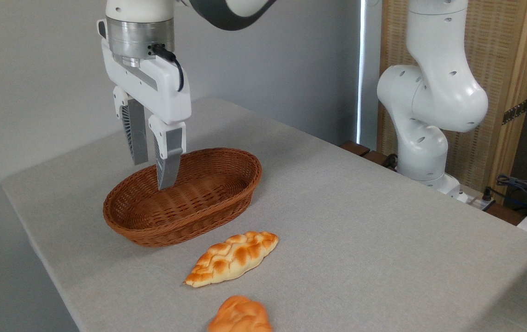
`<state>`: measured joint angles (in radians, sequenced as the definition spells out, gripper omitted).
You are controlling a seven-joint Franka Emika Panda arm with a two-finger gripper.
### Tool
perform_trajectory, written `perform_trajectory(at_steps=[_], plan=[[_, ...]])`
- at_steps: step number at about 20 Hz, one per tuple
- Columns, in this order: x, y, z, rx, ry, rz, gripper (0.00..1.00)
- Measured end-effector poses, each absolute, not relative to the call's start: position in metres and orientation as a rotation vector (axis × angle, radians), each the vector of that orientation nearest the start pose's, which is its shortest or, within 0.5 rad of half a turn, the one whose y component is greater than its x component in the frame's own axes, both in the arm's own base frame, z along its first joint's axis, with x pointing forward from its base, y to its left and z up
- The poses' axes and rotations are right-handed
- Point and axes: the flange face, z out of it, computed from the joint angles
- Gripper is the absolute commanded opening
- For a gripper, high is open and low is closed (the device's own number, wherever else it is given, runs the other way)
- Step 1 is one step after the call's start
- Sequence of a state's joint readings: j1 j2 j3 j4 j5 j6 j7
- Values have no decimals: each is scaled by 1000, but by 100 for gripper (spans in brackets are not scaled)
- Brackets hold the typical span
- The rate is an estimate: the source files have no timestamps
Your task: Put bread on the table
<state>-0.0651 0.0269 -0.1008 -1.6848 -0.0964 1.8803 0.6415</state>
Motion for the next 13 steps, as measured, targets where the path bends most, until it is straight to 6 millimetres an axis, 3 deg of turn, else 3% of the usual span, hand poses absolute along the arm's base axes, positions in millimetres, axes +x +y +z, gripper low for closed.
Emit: perform_trajectory(at_steps=[5,13], plan=[[570,-122,573,-2942,1284,-183,100],[569,-123,567,-2935,1296,-129,100]])
